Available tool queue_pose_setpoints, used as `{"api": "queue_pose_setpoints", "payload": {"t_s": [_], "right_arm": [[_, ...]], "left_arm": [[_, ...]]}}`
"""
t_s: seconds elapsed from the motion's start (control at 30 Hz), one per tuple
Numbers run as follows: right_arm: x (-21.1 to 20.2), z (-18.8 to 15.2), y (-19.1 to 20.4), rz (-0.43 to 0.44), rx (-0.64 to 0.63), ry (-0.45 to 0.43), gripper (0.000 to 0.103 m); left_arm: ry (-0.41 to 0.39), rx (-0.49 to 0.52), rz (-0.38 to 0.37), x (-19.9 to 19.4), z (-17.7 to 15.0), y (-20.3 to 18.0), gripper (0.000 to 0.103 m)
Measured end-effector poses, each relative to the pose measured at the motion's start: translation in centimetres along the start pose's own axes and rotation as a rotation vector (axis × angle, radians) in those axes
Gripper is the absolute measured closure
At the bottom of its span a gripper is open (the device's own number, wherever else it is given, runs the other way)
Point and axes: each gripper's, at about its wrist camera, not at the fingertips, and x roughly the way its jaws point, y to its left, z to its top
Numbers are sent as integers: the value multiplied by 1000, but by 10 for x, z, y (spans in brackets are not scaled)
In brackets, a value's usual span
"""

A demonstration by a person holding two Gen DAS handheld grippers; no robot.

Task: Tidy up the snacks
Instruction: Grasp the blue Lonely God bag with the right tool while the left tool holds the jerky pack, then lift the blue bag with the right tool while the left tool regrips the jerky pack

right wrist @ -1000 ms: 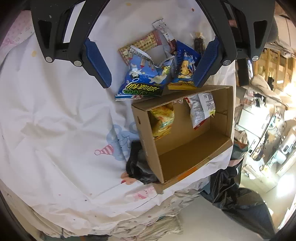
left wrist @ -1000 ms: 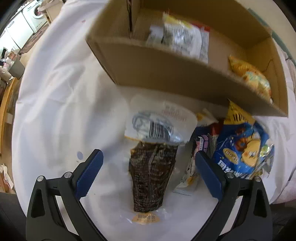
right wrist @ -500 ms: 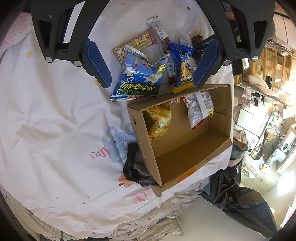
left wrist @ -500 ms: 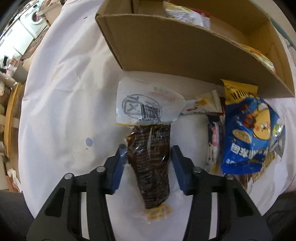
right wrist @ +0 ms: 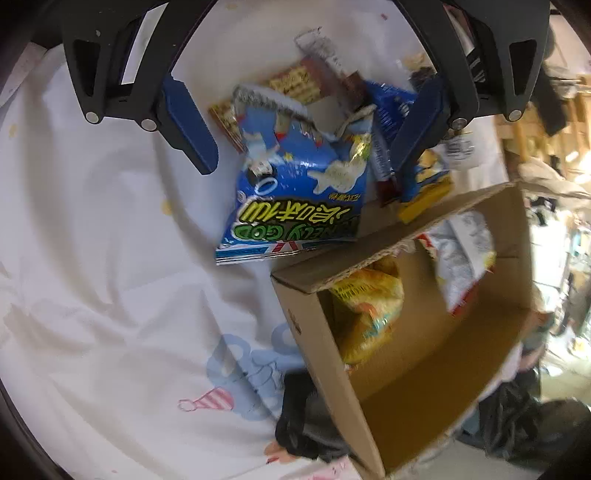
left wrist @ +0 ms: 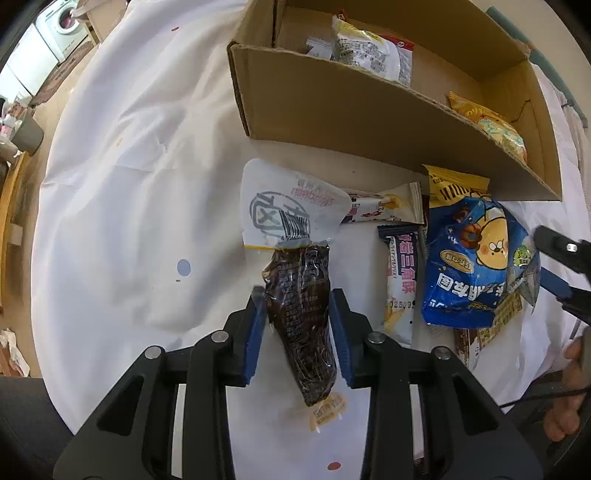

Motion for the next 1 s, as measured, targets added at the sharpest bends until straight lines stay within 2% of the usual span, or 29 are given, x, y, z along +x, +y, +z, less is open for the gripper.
{"api": "queue_pose_setpoints", "payload": {"t_s": [0.2,0.23,0.27,0.3,0.33,0.37,0.43,0.47,0.6,0.67,0.7,0.73,0.8,0.9,1.0], "right_arm": [[33,4,17,-102,-70,79,6],[37,3,18,-117,-83,92,6],[38,3,19,-121,-93,95,9],[37,2,20,-130,-108,94,15],[36,0,22,-144,-129,88,30],[36,-1,23,-152,-141,88,36],[31,-4,22,-142,-149,73,40],[28,-5,21,-134,-151,64,40],[9,-13,17,-86,-155,28,41],[-2,-19,11,-48,-149,14,41],[-6,-21,9,-37,-149,9,41],[-11,-24,6,-21,-146,2,41],[-18,-27,-1,-7,-140,-3,41],[-25,-29,-6,-9,-149,-13,41],[-28,-30,-9,0,-161,-14,41]], "left_arm": [[37,-52,-29,10,13,18,64],[41,-53,-21,11,13,18,60],[45,-52,-7,13,15,20,56],[47,-52,7,14,17,22,47],[47,-54,21,14,18,22,39],[49,-54,32,15,18,19,35],[53,-38,50,16,18,12,21],[54,-32,55,17,16,6,20],[24,-29,112,27,12,-22,20],[19,-15,138,32,13,-28,26],[22,-6,147,33,13,-31,32],[19,-1,149,32,14,-33,39],[9,5,153,30,13,-37,44],[-10,13,154,27,13,-44,49],[-17,12,121,15,8,-39,53]]}}
